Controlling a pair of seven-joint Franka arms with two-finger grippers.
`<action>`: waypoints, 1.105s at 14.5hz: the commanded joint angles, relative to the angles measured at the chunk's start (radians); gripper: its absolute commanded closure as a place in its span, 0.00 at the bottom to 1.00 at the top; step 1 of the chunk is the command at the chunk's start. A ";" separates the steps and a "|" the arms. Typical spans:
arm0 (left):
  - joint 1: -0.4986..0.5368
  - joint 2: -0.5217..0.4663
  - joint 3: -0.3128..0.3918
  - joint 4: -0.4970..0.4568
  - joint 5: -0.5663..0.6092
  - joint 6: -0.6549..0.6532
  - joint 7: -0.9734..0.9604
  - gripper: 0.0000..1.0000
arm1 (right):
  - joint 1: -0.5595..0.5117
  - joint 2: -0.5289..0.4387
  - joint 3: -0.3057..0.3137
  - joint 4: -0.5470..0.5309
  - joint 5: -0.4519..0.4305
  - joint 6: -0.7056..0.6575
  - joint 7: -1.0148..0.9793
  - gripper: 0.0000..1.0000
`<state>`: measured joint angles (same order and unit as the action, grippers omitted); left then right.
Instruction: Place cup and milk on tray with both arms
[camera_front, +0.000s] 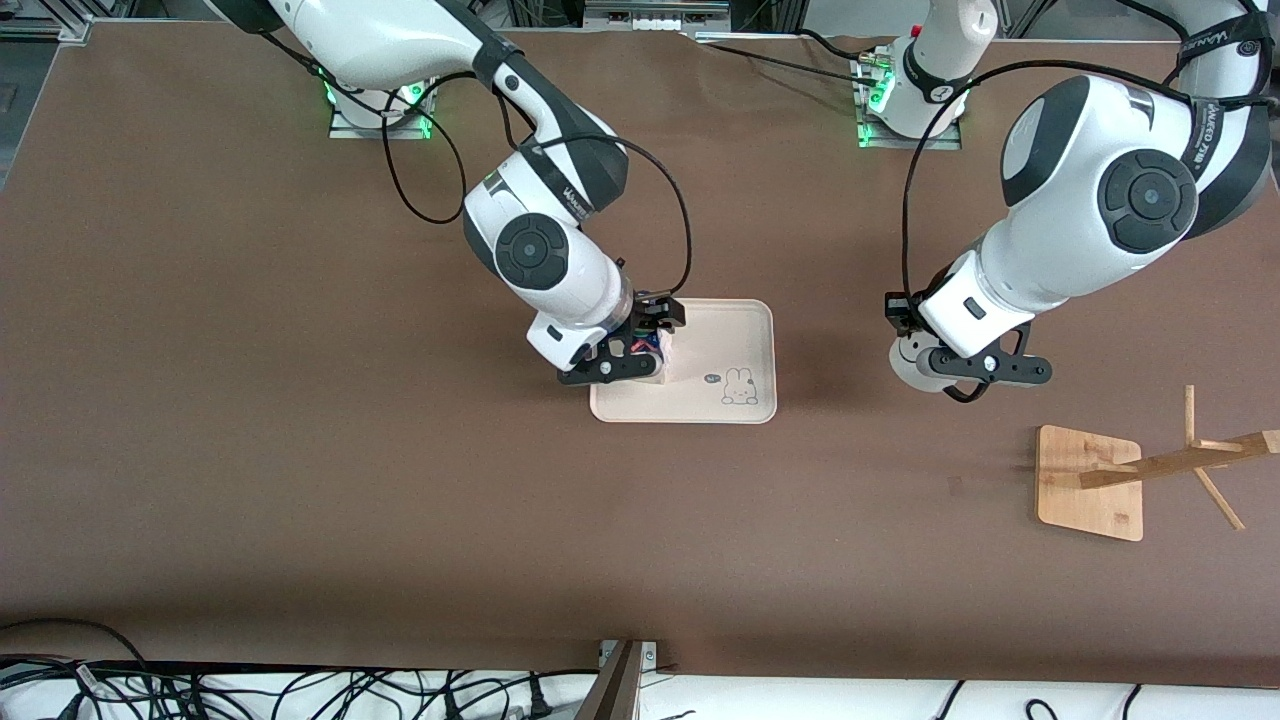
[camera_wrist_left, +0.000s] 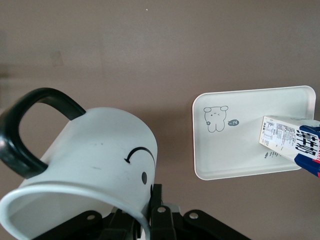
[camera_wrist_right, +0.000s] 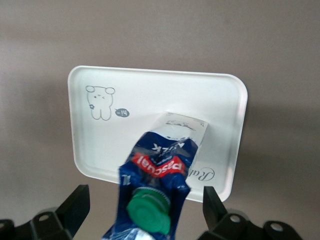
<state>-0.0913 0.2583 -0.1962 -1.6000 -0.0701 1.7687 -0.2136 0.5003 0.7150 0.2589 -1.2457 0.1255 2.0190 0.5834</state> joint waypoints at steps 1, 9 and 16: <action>-0.002 0.013 0.003 0.032 -0.019 -0.025 -0.003 1.00 | 0.003 -0.069 -0.003 0.002 -0.013 -0.078 0.049 0.00; -0.120 0.140 -0.017 0.034 -0.025 -0.023 -0.009 1.00 | -0.006 -0.382 -0.274 0.008 -0.015 -0.463 0.042 0.00; -0.196 0.375 -0.019 0.143 -0.065 -0.018 -0.064 1.00 | -0.012 -0.390 -0.504 0.006 -0.010 -0.523 -0.206 0.00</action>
<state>-0.2687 0.5618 -0.2182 -1.5227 -0.1139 1.7701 -0.2412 0.4839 0.3221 -0.2128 -1.2302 0.1185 1.4979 0.4206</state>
